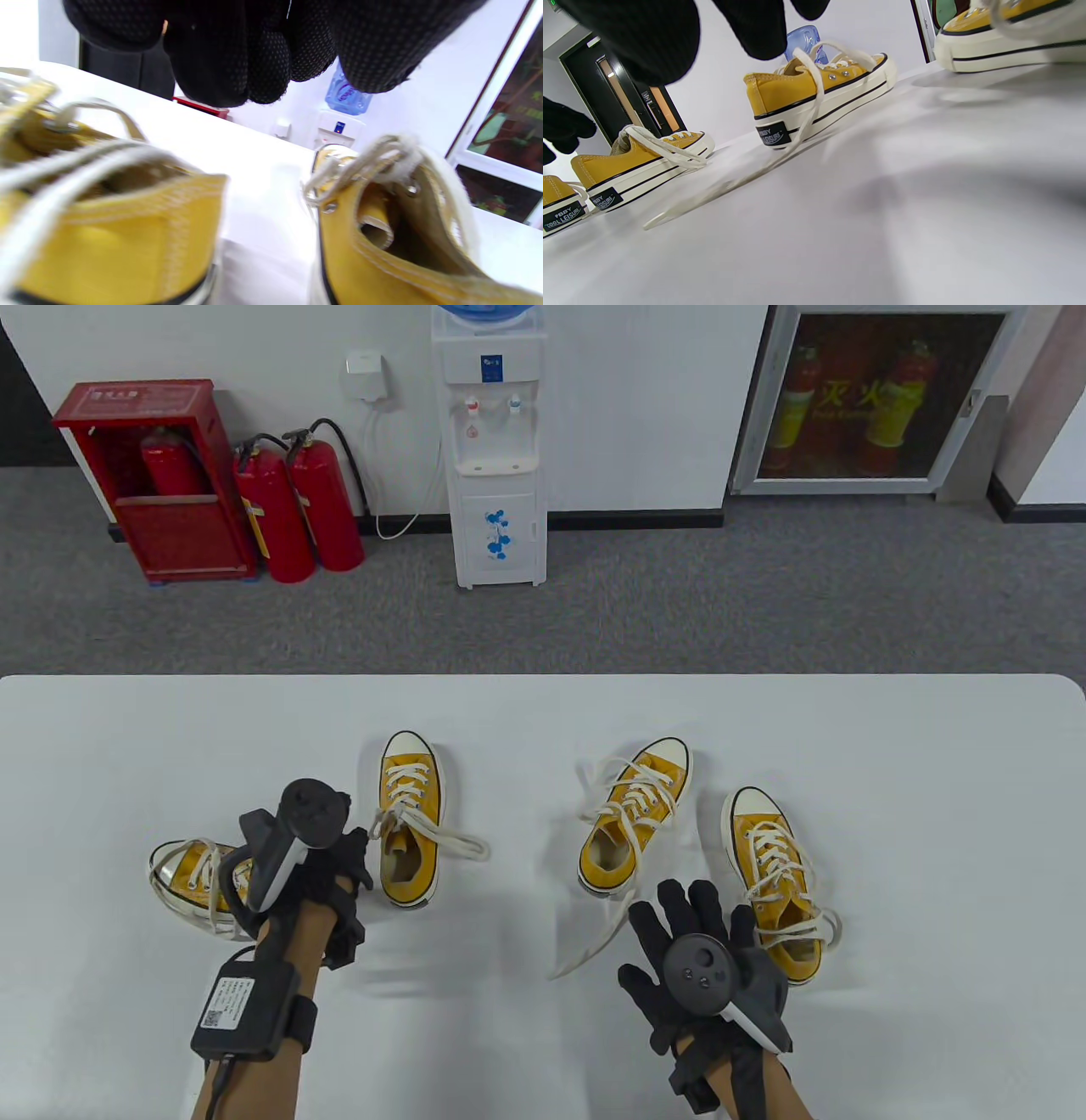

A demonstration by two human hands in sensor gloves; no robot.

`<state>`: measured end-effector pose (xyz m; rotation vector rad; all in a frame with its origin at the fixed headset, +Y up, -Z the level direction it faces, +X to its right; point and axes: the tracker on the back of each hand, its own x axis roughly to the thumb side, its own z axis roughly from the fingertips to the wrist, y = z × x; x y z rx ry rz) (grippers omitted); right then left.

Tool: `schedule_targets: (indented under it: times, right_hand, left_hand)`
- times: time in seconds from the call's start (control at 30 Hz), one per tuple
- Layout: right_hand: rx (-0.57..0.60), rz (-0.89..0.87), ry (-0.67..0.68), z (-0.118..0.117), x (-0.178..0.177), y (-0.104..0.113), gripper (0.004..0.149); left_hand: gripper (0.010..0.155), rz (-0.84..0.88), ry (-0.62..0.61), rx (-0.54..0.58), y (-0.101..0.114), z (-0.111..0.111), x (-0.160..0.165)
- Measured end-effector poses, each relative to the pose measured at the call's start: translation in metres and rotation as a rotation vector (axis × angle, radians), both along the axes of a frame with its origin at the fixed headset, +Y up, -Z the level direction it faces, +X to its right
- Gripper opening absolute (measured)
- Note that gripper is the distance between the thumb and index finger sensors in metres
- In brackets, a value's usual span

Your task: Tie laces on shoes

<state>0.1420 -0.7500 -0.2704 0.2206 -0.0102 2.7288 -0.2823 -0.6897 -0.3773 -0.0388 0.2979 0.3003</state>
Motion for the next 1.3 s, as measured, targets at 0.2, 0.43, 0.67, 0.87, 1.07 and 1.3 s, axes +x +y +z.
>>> schedule_targets:
  times: [0.2, 0.43, 0.67, 0.87, 1.07, 1.3]
  right_hand:
    - [-0.001, -0.001, 0.001, 0.000, 0.000, 0.000, 0.076]
    - [-0.005, 0.004, 0.002, 0.000, 0.000, -0.001, 0.076]
    - [-0.015, 0.006, 0.002, 0.000, -0.001, -0.001, 0.076]
    - [-0.026, 0.014, 0.007, 0.000, -0.001, -0.002, 0.076]
    - [-0.041, 0.016, 0.015, 0.000, -0.002, -0.002, 0.075]
    - [-0.052, 0.021, 0.022, 0.000, -0.003, -0.003, 0.075]
  left_hand:
    - [0.067, -0.091, 0.077, -0.049, -0.004, 0.010, -0.029]
    - [0.072, -0.103, 0.122, -0.152, -0.018, 0.017, -0.053]
    - [0.078, -0.059, 0.114, -0.241, -0.037, 0.019, -0.059]
    - [0.082, -0.055, 0.109, -0.255, -0.042, 0.018, -0.059]
    - [0.074, -0.086, 0.118, -0.246, -0.046, 0.014, -0.059]
    - [0.064, -0.104, 0.131, -0.222, -0.047, 0.012, -0.060]
